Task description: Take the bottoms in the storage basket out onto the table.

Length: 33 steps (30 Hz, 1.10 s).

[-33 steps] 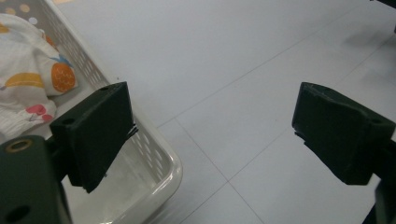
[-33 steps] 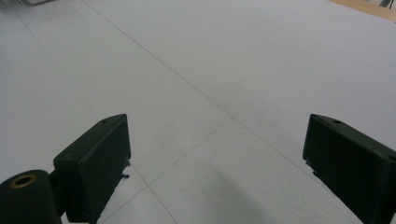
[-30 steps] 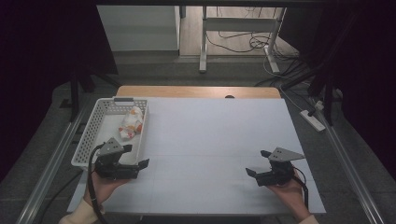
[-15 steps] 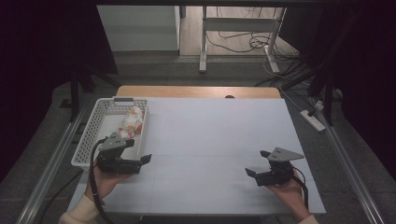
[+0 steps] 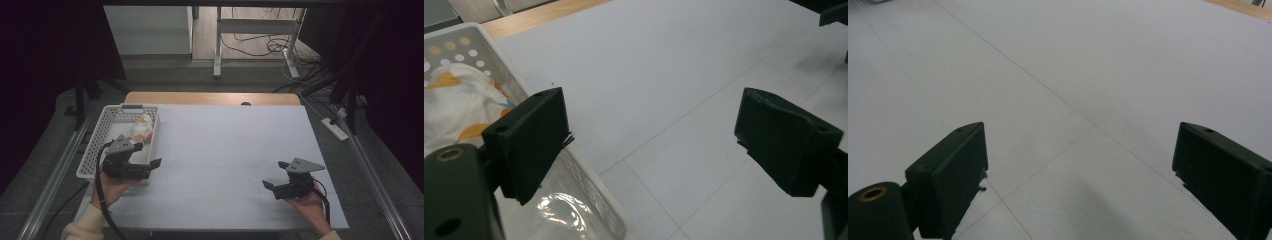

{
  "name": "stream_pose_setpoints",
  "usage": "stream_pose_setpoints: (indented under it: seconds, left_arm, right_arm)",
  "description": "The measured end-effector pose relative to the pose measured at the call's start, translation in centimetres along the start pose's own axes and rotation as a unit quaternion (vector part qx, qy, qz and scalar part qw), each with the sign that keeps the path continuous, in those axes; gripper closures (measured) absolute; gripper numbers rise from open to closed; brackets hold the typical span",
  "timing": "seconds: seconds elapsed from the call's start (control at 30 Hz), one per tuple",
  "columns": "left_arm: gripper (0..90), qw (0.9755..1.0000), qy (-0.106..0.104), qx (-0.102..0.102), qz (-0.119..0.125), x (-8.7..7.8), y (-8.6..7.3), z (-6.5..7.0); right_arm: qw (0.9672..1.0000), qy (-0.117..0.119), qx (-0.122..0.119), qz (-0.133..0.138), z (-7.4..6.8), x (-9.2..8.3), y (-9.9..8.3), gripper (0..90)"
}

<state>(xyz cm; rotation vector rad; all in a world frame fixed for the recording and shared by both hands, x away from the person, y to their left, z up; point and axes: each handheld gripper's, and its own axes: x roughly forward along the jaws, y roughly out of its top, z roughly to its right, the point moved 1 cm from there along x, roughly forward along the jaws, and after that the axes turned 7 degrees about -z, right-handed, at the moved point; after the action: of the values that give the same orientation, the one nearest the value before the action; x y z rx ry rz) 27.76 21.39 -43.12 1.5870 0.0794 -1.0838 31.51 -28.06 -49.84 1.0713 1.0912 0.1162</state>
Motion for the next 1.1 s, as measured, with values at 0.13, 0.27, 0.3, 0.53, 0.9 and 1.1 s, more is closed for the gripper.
stream_pose_setpoints:
  seconds: [0.13,0.27,0.3,0.53,0.9,1.1]
  left_arm:
    - [13.4,0.9999,0.011,0.006,-0.003,-0.4,0.5,-0.2]
    - [13.7,0.9999,0.009,0.003,0.003,-0.7,0.7,-0.4]
    - [13.7,0.9999,0.01,0.0,0.003,-0.6,0.7,-0.6]
    - [13.6,0.9999,0.009,-0.007,0.003,-0.3,1.1,-1.4]
    - [13.7,0.9999,-0.005,-0.009,0.003,0.4,1.8,-1.7]
    - [13.7,0.9999,-0.006,-0.011,0.003,0.7,2.1,-1.8]
  right_arm:
    - [1.0,-0.001,-0.001,-0.001,0.0,0.0,0.0,7.6]
    - [1.0,0.0,0.0,-0.002,0.0,0.1,0.0,7.5]
    - [1.0,0.001,0.0,-0.002,0.0,0.1,0.0,7.5]
    - [1.0,0.0,0.0,-0.003,0.0,0.1,0.0,7.5]
    - [1.0,0.0,0.0,-0.005,0.0,0.2,0.0,7.6]
    - [1.0,0.0,-0.001,-0.006,0.0,0.2,0.0,7.5]
